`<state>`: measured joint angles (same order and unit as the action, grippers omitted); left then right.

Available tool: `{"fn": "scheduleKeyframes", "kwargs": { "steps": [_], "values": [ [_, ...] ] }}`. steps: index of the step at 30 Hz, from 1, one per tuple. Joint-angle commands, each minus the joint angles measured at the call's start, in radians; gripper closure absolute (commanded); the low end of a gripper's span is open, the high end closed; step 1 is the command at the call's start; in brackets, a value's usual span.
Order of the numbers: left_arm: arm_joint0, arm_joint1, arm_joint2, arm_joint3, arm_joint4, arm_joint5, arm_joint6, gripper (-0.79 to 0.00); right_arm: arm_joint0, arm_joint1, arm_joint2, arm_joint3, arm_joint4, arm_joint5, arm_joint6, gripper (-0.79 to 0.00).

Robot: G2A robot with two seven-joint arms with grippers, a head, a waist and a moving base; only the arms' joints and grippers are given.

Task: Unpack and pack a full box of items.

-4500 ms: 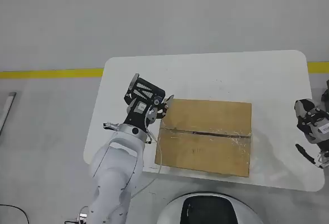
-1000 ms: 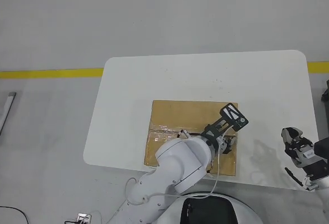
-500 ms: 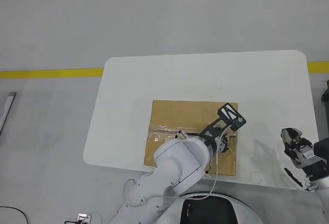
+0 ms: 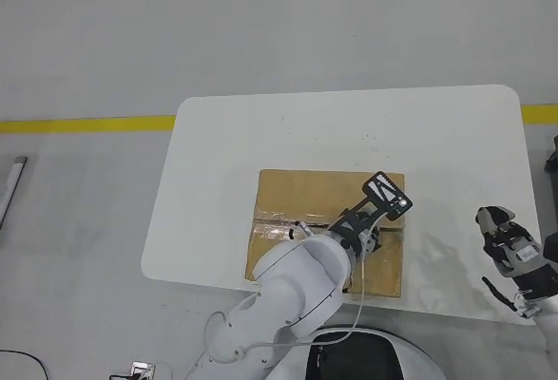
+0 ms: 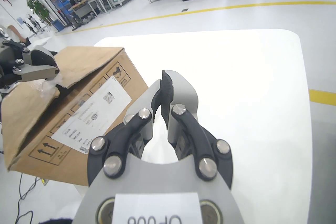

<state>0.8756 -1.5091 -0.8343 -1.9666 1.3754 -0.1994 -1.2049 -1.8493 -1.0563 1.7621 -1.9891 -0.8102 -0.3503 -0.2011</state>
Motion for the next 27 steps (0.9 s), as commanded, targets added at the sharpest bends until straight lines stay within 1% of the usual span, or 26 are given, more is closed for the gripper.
{"fn": "scheduleKeyframes", "kwargs": {
  "steps": [1, 4, 7, 12, 15, 17, 19, 22, 24, 27],
  "values": [
    [0.006, 0.002, -0.022, -0.015, 0.008, 0.004, 0.025, 0.0, 0.012, -0.002, 0.0, -0.003, 0.045, -0.03, -0.017, 0.0],
    [0.01, 0.007, -0.049, -0.034, 0.035, -0.006, 0.047, 0.0, 0.039, -0.003, -0.002, -0.011, 0.053, -0.069, -0.018, 0.0],
    [0.019, 0.011, -0.076, -0.047, 0.04, -0.019, 0.064, 0.0, 0.066, -0.005, -0.02, -0.013, 0.049, -0.086, -0.009, 0.0],
    [0.03, 0.018, -0.112, -0.077, 0.035, -0.061, 0.068, 0.0, 0.131, -0.009, -0.075, -0.027, 0.037, -0.108, -0.003, 0.0],
    [0.043, 0.019, -0.142, -0.097, -0.024, -0.056, 0.062, 0.0, 0.171, -0.012, -0.114, -0.034, 0.056, -0.126, 0.031, 0.0],
    [0.038, 0.023, -0.154, -0.107, -0.018, -0.09, 0.044, 0.0, 0.202, -0.012, -0.133, -0.036, 0.03, -0.127, 0.066, 0.0],
    [0.038, 0.026, -0.168, -0.117, -0.021, -0.105, 0.047, 0.0, 0.232, -0.014, -0.164, -0.031, 0.028, -0.132, 0.084, 0.0],
    [0.035, 0.03, -0.185, -0.121, -0.007, -0.124, 0.05, 0.0, 0.277, -0.015, -0.205, -0.015, -0.037, -0.131, 0.131, 0.0],
    [0.031, 0.032, -0.198, -0.126, 0.0, -0.12, 0.055, 0.0, 0.302, -0.015, -0.231, -0.008, -0.106, -0.133, 0.165, 0.0],
    [0.021, 0.036, -0.213, -0.13, 0.031, -0.14, 0.054, 0.0, 0.32, -0.017, -0.258, -0.001, -0.144, -0.127, 0.181, 0.0]
  ]
}}
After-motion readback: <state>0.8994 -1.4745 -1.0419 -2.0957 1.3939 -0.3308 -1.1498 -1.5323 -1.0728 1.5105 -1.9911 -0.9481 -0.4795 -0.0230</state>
